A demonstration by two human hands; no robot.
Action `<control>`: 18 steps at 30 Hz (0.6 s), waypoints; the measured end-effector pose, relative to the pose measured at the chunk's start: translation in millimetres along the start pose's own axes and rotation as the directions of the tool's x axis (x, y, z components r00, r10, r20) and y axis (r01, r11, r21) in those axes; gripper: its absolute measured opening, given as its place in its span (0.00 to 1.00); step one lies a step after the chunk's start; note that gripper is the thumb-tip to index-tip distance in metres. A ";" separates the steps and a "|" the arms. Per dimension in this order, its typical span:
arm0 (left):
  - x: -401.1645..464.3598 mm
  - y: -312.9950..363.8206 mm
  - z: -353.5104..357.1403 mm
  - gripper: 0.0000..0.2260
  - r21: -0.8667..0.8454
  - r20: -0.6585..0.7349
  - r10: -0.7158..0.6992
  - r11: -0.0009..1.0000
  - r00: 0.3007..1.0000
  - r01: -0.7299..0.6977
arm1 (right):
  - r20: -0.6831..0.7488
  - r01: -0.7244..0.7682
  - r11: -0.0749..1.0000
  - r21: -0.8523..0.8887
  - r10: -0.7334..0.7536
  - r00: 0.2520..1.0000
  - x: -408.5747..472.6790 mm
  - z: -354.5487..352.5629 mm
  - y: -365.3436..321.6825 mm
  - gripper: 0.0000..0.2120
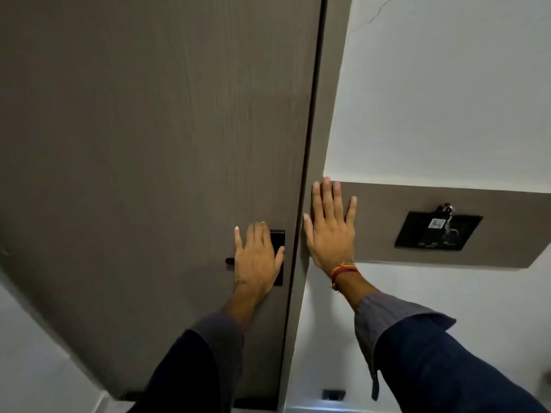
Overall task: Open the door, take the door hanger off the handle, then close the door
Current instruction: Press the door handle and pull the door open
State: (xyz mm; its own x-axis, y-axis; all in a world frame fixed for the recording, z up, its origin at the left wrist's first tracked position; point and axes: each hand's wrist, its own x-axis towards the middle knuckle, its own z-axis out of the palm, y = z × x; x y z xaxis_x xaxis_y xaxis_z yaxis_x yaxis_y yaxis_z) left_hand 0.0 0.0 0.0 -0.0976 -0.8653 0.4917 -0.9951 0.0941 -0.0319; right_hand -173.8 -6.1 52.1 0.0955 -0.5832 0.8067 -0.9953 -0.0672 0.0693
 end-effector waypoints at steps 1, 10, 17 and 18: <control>-1.9 -0.1 5.9 0.33 -0.009 0.018 -0.032 0.999 0.999 0.032 | -0.007 -0.035 0.999 -0.017 0.035 0.999 -2.3 3.0 -2.5 0.35; -25.6 -9.6 63.3 0.25 -0.131 0.020 -0.012 0.991 1.000 0.015 | -0.039 -0.073 0.997 -0.025 0.072 0.997 -15.4 25.4 1.0 0.33; -36.7 -5.7 84.8 0.20 -0.451 -0.082 -0.130 0.889 0.988 0.080 | -0.111 -0.082 0.996 -0.018 0.080 0.991 -16.2 37.9 0.4 0.31; -37.8 -3.0 86.3 0.20 -0.491 -0.076 -0.162 0.865 0.984 0.104 | -0.110 -0.086 0.996 -0.021 0.083 0.990 -15.8 38.1 -0.1 0.31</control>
State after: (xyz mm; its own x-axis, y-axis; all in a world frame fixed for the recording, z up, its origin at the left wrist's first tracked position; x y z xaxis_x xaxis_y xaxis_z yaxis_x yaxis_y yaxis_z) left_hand 5.0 -10.0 -93.6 0.0664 -0.8293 0.5548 -0.8619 0.2325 0.4507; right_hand -174.8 -27.7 17.0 0.0102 -0.4941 0.8693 -0.9999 0.0005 0.0120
